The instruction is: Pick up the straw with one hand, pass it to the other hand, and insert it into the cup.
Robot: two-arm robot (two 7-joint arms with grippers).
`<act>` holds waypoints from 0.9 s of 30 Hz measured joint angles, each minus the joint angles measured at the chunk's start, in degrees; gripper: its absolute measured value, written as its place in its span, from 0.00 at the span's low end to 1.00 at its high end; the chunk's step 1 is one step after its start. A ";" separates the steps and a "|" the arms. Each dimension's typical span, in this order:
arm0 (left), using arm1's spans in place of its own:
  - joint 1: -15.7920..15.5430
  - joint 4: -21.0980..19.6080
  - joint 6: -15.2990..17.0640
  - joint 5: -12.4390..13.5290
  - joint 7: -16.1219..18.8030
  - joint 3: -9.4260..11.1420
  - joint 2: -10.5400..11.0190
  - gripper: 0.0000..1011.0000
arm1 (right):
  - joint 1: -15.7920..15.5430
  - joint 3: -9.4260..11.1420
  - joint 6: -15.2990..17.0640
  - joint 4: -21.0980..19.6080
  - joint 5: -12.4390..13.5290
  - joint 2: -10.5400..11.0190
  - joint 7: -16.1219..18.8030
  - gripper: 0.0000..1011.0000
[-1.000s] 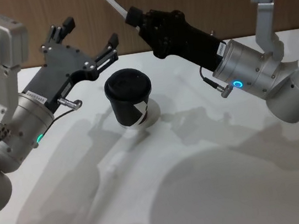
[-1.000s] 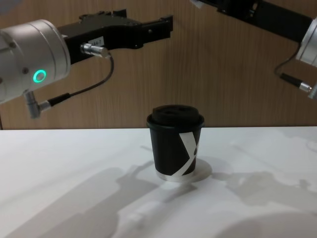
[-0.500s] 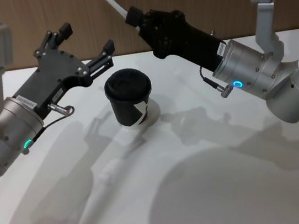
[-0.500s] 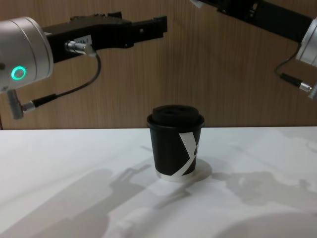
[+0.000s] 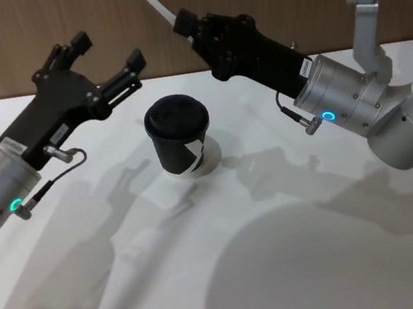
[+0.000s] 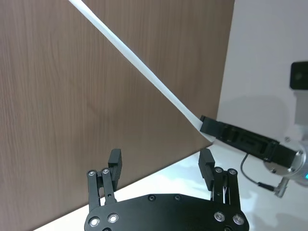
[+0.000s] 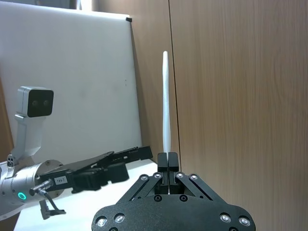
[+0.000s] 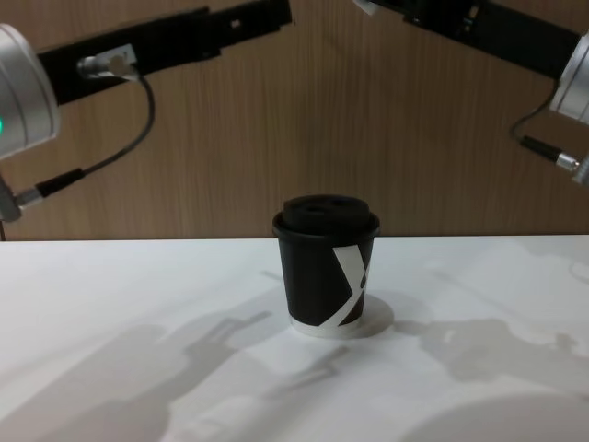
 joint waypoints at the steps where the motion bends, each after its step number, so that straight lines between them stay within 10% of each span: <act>1: 0.13 0.09 -0.14 -0.32 -0.23 -0.20 -0.03 0.99 | 0.00 0.00 0.00 0.00 0.00 0.00 0.00 0.01; 27: -3.89 11.52 -4.27 -12.81 -13.50 -0.67 -2.22 0.99 | 0.00 0.00 0.00 0.00 0.00 0.00 0.00 0.01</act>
